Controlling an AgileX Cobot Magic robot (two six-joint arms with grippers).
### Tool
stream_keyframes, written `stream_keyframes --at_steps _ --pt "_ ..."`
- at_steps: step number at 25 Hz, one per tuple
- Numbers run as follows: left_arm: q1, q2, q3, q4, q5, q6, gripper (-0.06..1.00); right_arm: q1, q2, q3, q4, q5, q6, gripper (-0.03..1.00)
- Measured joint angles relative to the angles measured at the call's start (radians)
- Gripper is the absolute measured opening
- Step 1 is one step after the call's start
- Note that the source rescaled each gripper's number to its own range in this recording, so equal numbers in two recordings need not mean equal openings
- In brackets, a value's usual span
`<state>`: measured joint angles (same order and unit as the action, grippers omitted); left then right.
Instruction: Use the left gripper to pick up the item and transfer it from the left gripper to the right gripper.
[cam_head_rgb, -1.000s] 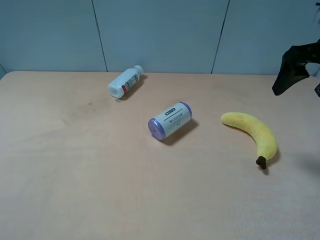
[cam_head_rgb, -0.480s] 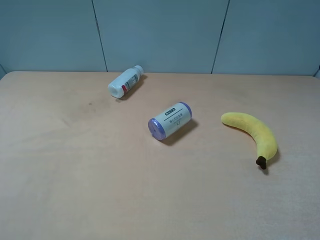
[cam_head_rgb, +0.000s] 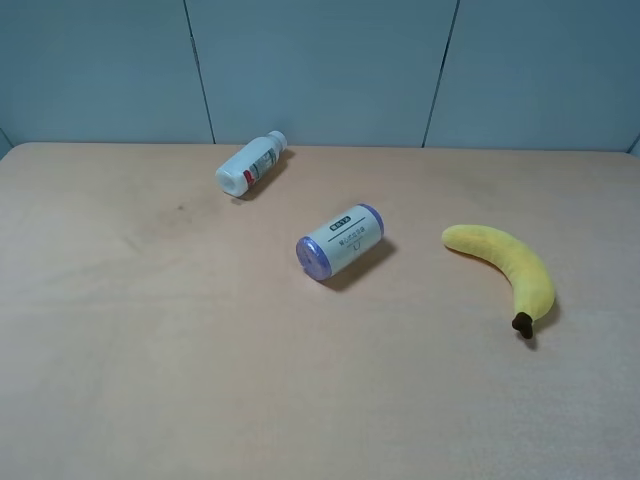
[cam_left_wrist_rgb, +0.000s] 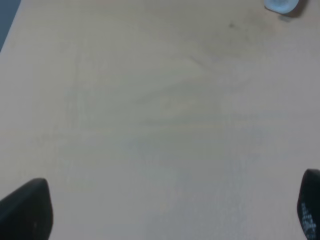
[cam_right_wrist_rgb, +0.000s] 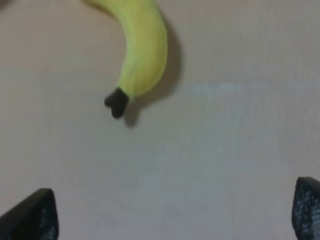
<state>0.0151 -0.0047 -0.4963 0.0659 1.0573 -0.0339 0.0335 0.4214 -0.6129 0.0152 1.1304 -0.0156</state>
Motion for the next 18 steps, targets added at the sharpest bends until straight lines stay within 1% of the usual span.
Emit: stream_keyframes --at_steps 3,9,12,18 --pt "0.000 0.000 0.000 0.000 0.000 0.000 0.98 0.000 -0.127 0.033 0.002 -0.020 0.007 1.00" --pt "0.000 0.000 0.000 0.000 0.000 0.000 0.98 0.000 -0.338 0.075 0.002 -0.121 0.009 1.00" --pt "0.000 0.000 0.000 0.000 0.000 0.000 0.98 0.000 -0.415 0.111 0.002 -0.118 0.016 1.00" --pt "0.000 0.000 0.000 0.000 0.000 0.000 0.98 0.000 -0.425 0.117 0.005 -0.116 0.016 1.00"
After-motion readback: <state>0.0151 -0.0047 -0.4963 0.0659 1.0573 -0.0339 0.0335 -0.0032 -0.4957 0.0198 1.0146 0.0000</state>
